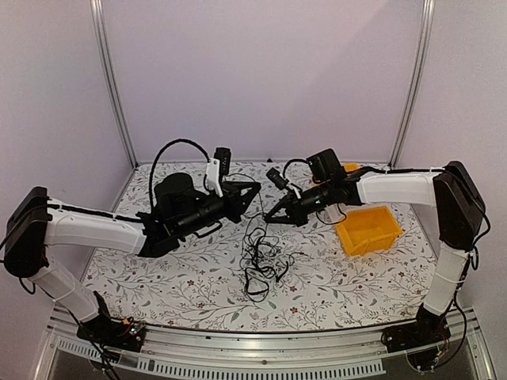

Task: Untangle the cables

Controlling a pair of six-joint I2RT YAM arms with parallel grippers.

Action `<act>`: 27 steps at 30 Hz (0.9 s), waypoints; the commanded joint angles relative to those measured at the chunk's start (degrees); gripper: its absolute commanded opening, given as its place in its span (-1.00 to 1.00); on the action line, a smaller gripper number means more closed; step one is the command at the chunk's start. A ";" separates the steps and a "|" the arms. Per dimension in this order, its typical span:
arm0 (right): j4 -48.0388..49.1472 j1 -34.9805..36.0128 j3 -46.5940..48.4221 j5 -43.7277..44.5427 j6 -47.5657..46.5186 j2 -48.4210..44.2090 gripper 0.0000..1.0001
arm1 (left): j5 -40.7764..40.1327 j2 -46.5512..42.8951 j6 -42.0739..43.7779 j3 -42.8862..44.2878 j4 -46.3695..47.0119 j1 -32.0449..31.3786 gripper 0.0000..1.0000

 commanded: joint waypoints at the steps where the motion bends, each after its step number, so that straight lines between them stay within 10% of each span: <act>1: 0.90 -0.14 0.14 5.22 2.60 2.57 -1.00 | -1.23 -4.56 0.66 -0.24 2.29 0.31 -1.00; 11: 0.12 -2.27 0.09 8.80 5.77 9.02 -0.95 | -10.73 -20.07 12.45 0.25 -0.73 -3.22 -1.00; 18: -2.27 -3.28 0.86 5.62 3.50 10.85 -0.30 | -14.06 -24.90 14.98 1.39 -5.41 -3.65 -1.00; 27: -3.71 -3.27 0.16 -7.61 -1.62 9.41 -0.18 | -14.44 -24.41 15.03 2.87 -7.41 -3.77 -1.00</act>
